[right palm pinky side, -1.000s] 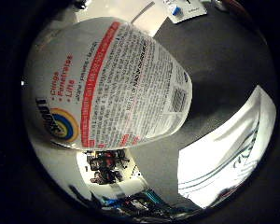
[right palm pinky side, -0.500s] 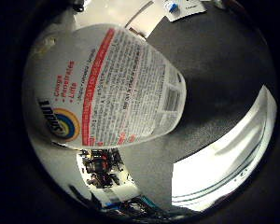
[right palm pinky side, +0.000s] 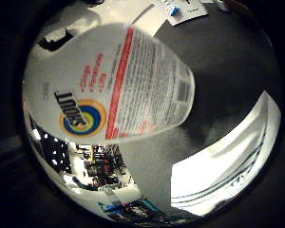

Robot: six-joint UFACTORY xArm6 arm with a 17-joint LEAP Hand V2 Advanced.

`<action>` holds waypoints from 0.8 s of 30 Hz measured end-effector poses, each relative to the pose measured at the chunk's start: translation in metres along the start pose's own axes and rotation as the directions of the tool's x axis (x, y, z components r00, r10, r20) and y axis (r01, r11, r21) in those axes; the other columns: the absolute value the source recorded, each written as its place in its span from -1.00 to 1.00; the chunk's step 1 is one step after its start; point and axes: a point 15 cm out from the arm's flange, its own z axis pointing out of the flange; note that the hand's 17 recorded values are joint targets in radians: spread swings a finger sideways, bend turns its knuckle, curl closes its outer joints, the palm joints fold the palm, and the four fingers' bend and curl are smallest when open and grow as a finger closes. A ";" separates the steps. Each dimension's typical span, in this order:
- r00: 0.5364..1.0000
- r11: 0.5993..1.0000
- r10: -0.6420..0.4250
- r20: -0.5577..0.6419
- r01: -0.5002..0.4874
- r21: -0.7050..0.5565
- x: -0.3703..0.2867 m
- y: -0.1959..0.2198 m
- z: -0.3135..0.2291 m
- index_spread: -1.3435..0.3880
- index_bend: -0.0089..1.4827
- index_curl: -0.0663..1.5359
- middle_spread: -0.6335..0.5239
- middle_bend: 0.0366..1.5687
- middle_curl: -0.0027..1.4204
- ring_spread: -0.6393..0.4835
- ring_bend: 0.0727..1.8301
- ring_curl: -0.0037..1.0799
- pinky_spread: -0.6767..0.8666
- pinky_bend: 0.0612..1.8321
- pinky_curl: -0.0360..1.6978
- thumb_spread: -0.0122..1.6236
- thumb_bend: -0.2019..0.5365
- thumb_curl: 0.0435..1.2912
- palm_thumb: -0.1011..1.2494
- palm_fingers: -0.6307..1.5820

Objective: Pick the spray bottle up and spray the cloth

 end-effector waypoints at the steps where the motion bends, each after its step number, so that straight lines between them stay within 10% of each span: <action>1: 1.000 1.000 -0.001 -0.002 0.001 -0.001 0.000 0.000 -0.001 -0.03 -0.21 -0.26 -0.23 -0.31 -0.44 0.10 -0.16 -0.58 0.47 0.02 -0.45 0.23 -0.53 -0.16 0.01 -0.15; 24: 0.994 0.997 0.051 0.095 -0.046 -0.057 -0.020 0.014 -0.022 0.14 -0.78 -0.49 -0.06 -0.81 -0.55 0.38 -0.19 -0.67 0.61 0.15 -0.61 0.30 -0.53 -0.34 -0.19 -0.08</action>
